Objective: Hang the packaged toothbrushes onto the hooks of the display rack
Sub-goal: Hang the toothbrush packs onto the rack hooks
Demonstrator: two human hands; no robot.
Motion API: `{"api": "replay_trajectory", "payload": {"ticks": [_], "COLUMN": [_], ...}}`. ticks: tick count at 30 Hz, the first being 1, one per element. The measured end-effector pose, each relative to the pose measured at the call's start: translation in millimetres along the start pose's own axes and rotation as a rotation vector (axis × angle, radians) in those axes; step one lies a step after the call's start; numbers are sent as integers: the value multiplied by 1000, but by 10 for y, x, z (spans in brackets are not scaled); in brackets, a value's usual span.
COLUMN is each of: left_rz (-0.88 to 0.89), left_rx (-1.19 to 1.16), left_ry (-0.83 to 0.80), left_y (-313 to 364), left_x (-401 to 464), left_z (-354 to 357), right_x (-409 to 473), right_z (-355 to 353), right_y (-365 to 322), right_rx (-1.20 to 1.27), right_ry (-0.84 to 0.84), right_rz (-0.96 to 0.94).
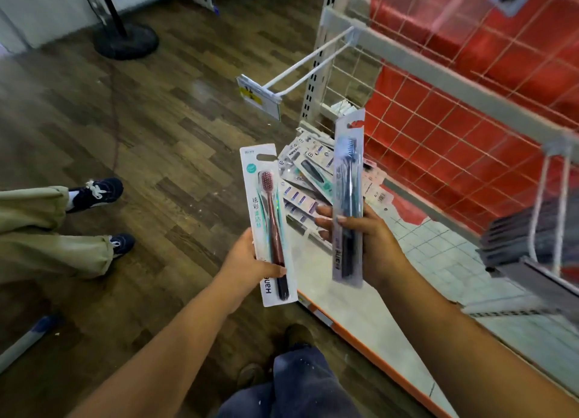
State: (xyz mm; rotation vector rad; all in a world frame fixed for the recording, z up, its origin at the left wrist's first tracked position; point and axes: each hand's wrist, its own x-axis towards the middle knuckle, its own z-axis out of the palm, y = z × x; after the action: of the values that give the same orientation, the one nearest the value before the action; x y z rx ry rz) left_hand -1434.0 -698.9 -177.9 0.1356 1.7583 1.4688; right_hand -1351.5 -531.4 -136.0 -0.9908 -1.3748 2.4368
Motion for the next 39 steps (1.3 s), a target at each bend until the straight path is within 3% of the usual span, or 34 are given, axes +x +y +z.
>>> {"api": "replay_trajectory", "payload": {"ticks": [4,14,21,25,39], "left_rz": [30,135,354,439,580], "left_rx": [0,25,37,62,118], "left_ry": [-48,-189,-155,-177,-232], "left_y": [94,589,1129,1386,2070], "left_x": [-179,-527,-686,-810,-783], "left_z": [-88,-139,-31,103,542], "right_x": [-296,-815,-1120,-1282,-1351], "right_z": [12,162,299,330,69], "right_y": [-64,-326,-738,-946,-1532], "right_rx": [88,57,-19,-198,-273], "right_ry": [-95,-91,13,110,225], "right_rz": [-3,-108,-235,-372,-541]}}
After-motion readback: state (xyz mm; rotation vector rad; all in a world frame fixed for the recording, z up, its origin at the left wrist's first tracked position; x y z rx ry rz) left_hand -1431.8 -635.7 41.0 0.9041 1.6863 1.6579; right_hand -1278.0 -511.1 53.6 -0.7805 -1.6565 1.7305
